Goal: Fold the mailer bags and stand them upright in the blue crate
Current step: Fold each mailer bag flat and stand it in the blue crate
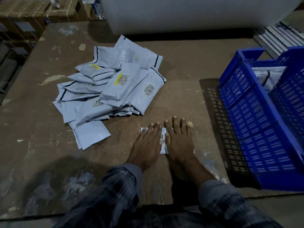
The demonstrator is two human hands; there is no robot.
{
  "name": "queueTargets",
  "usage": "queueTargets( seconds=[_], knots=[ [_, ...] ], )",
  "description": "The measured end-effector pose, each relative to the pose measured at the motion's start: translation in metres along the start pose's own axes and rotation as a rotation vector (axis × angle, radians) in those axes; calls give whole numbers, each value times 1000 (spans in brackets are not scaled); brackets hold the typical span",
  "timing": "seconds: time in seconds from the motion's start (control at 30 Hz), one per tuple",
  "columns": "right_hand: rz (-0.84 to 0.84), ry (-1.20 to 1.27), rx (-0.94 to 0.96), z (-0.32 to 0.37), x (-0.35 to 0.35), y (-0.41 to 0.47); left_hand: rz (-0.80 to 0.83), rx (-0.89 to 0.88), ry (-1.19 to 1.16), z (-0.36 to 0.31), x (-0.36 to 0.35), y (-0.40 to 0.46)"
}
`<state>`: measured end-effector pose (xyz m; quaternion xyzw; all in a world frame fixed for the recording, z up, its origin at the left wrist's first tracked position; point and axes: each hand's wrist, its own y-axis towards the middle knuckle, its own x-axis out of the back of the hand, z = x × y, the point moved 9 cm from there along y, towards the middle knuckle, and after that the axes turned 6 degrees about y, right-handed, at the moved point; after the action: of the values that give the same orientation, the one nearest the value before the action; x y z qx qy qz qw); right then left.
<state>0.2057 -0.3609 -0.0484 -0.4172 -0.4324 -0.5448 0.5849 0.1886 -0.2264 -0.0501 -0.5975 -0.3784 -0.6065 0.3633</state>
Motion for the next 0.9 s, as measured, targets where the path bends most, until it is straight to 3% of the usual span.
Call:
queueTargets(
  seconds=[0.2,0.27,0.4,0.63,0.9],
  knots=[
    [-18,28,129,5,3,-44,34,235,19,24,3,10],
    [-30,56,123,4,3,-43,45,206,63,17,1,6],
    [-8,100,97,4,5,-24,64,-13,85,2,-4,-4],
    [-8,65,136,-4,19,-18,156,148,-306,35,-16,1],
    [93,285,35,-24,43,-16,28,240,-458,44,-1,4]
  ],
)
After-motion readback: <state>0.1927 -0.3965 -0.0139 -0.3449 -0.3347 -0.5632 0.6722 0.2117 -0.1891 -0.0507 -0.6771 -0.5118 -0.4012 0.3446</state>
